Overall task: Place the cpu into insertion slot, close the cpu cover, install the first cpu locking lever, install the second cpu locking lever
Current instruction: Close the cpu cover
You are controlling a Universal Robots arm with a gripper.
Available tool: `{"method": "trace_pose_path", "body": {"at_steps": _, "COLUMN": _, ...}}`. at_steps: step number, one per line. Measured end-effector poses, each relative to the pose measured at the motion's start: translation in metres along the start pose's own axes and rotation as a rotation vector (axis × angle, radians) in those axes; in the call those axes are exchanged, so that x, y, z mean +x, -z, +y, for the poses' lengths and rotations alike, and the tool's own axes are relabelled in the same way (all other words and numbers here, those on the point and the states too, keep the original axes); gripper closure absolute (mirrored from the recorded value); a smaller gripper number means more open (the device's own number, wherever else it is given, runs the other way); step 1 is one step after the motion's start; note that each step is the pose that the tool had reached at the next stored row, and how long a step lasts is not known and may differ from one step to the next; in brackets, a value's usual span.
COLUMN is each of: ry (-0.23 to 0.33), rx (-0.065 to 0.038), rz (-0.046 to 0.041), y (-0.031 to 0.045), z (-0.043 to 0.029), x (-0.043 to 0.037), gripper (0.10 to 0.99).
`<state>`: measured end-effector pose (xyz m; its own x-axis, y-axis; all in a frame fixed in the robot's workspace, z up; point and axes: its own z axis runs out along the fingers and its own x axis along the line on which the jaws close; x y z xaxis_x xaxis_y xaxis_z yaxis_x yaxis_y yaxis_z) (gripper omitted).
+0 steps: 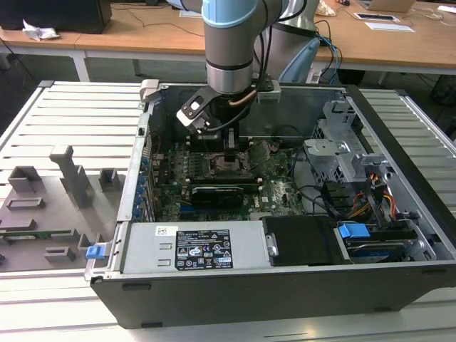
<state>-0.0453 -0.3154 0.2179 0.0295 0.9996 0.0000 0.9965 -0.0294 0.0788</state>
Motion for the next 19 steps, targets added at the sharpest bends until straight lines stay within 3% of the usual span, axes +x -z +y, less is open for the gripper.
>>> {"method": "trace_pose_path", "body": {"at_steps": 7, "ry": 0.0, "rx": 0.0, "rz": 0.0001, "y": 0.0138, "z": 0.0011, "x": 0.0, "gripper": 0.98}}
{"method": "trace_pose_path", "body": {"at_steps": 11, "ry": 0.0, "rx": 0.0, "rz": 0.0001, "y": 0.0262, "z": 0.0021, "x": 0.0, "gripper": 0.98}}
{"method": "trace_pose_path", "body": {"at_steps": 16, "ry": 0.0, "rx": 0.001, "rz": 0.0003, "y": 0.0265, "z": 0.0009, "x": -0.0053, "gripper": 0.98}}
{"method": "trace_pose_path", "body": {"at_steps": 18, "ry": 0.0, "rx": 0.016, "rz": -0.0001, "y": 0.0263, "z": 0.0023, "x": -0.0054, "gripper": 0.98}}
{"method": "trace_pose_path", "body": {"at_steps": 19, "ry": 0.0, "rx": 0.03, "rz": -0.0005, "y": 0.0263, "z": 0.0038, "x": -0.0054, "gripper": 0.98}}
